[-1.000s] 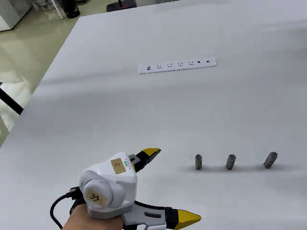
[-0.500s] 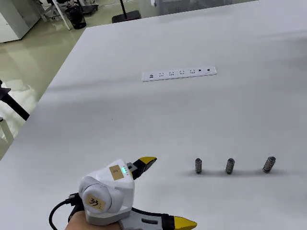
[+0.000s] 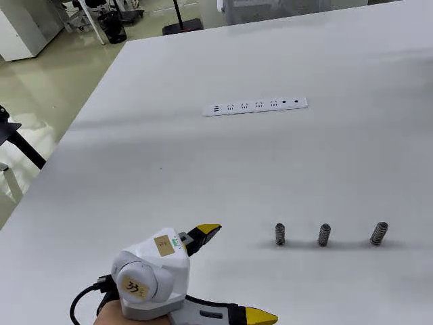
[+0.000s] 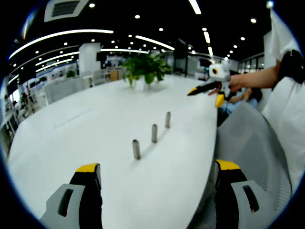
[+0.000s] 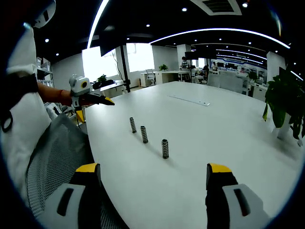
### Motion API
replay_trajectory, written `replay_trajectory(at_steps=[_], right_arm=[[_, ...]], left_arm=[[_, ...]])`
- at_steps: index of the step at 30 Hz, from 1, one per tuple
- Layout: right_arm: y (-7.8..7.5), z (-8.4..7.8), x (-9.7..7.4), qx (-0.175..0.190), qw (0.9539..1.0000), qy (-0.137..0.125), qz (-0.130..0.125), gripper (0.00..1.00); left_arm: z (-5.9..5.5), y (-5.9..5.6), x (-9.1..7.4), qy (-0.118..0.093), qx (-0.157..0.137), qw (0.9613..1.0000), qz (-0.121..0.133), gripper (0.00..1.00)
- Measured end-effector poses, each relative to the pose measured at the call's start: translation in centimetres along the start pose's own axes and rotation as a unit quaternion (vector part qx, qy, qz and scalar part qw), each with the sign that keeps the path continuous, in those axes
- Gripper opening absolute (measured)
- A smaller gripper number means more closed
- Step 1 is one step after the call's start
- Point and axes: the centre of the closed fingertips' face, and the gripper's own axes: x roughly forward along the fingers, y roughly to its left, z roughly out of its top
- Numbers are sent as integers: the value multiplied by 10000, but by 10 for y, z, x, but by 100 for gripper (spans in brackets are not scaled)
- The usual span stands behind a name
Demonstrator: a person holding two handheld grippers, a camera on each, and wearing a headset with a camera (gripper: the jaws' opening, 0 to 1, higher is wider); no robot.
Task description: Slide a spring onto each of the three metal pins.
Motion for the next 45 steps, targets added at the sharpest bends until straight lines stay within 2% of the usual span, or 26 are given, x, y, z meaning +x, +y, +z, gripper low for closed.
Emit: replay_trajectory(at_steps=[17, 30, 45], right_arm=[[4, 3, -1, -2, 10000, -76, -14, 92], [3, 3, -5, -16, 10000, -58, -58, 92], [3, 3, -4, -41, 10000, -13, -20, 92]], left_arm=[[7, 0, 0, -58, 71, 10000, -25, 100], [8, -3, 2, -93, 106, 9998, -106, 100], [9, -1, 3, -99, 95, 9998, -107, 100]])
